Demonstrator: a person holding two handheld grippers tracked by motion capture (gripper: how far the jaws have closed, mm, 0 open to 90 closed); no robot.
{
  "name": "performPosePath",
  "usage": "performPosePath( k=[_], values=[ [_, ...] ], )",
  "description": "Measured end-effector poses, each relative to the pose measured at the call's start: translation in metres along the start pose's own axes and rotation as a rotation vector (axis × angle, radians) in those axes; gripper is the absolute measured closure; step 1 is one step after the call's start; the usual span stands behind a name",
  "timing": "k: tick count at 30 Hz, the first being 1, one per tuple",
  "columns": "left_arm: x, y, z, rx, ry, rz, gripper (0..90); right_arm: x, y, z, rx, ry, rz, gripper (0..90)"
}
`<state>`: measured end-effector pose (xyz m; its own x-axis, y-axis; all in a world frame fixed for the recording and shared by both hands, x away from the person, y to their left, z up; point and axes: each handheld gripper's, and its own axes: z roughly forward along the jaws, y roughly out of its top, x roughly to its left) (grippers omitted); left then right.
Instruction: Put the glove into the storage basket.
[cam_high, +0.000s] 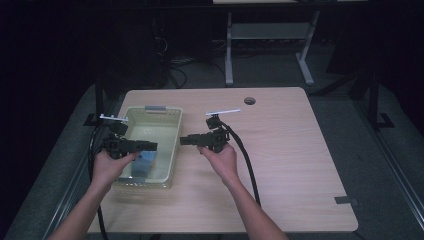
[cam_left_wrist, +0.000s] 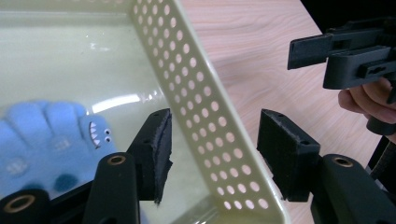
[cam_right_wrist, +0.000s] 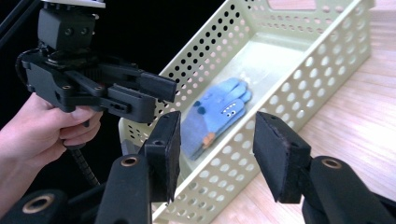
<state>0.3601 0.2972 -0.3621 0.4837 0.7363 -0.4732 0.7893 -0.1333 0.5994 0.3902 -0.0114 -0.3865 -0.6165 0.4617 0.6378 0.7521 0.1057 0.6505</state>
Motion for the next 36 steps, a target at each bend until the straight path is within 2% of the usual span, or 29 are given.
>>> performPosePath(
  k=[4,7,12,15,17,18,27,36],
  values=[
    [-0.004,0.002,0.003,0.008,-0.007,0.013,43.0,-0.004,0.000,-0.008,-0.005,-0.011,0.004,50.1],
    [-0.006,0.003,0.004,-0.006,-0.034,0.007,41.9,-0.005,0.001,-0.013,-0.010,-0.014,0.002,50.1],
    [-0.011,0.005,0.003,-0.026,-0.050,0.016,40.3,-0.008,0.001,-0.022,-0.010,-0.023,-0.008,49.1],
    [-0.014,0.006,0.003,-0.032,-0.051,0.022,39.2,-0.010,0.001,-0.028,-0.016,-0.029,-0.008,47.2],
    [-0.017,0.007,0.004,-0.028,-0.019,0.042,37.8,-0.012,0.001,-0.033,-0.017,-0.032,-0.008,45.2],
    [-0.018,0.007,0.005,-0.031,-0.018,0.041,37.3,-0.012,0.001,-0.034,-0.018,-0.035,-0.004,44.8],
    [-0.024,0.009,0.009,-0.037,-0.044,0.046,34.7,-0.017,-0.001,-0.045,-0.012,-0.036,-0.008,42.4],
    [-0.034,0.010,0.013,-0.045,-0.075,0.072,33.9,-0.018,-0.002,-0.055,-0.005,-0.051,-0.023,41.1]
  ],
)
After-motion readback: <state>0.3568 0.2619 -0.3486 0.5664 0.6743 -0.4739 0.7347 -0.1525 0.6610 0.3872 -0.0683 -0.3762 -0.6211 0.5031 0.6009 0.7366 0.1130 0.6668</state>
